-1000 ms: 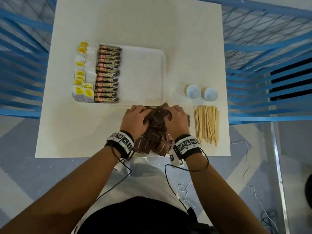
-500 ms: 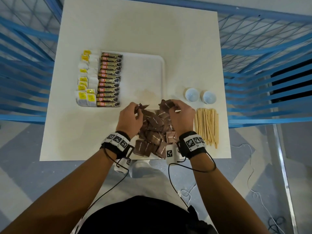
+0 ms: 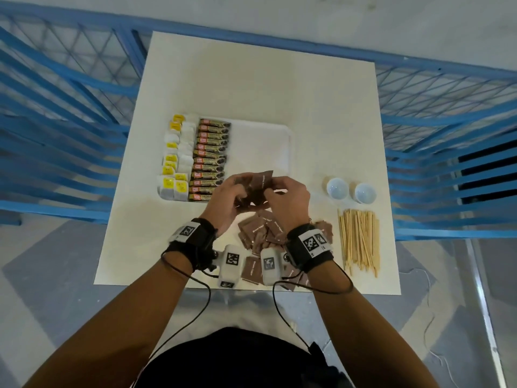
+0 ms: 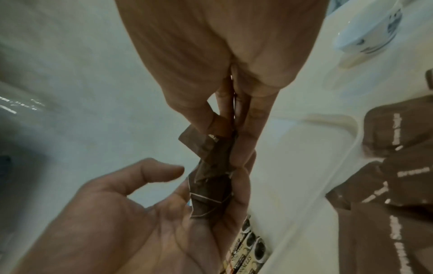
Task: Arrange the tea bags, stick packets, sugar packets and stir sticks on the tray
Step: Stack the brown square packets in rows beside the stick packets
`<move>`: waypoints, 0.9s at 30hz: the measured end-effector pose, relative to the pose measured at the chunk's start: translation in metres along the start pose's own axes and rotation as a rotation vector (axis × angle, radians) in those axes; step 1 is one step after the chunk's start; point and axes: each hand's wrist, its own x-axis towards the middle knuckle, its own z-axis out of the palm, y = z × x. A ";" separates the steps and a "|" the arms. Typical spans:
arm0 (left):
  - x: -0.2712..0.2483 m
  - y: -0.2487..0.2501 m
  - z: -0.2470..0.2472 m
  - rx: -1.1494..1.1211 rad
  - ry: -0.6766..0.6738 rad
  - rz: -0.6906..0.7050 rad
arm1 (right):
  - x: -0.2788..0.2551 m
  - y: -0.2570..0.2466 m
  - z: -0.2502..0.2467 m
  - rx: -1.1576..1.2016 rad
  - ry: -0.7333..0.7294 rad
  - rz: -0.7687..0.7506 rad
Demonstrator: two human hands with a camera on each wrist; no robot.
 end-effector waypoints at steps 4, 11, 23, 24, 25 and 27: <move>0.007 0.009 -0.019 0.187 0.019 0.057 | 0.009 -0.011 0.019 0.045 -0.062 0.081; 0.016 0.038 -0.057 0.185 -0.107 -0.006 | 0.034 -0.046 0.037 -0.145 -0.203 -0.102; 0.053 0.079 -0.114 0.191 -0.044 0.050 | 0.063 -0.073 0.063 0.350 -0.368 0.069; 0.056 0.082 -0.115 0.228 -0.037 0.071 | 0.065 -0.072 0.064 0.353 -0.383 0.075; 0.059 0.085 -0.116 0.268 -0.028 0.091 | 0.069 -0.072 0.065 0.312 -0.396 0.070; 0.063 0.089 -0.115 0.340 -0.016 0.114 | 0.081 -0.069 0.068 0.093 -0.400 -0.002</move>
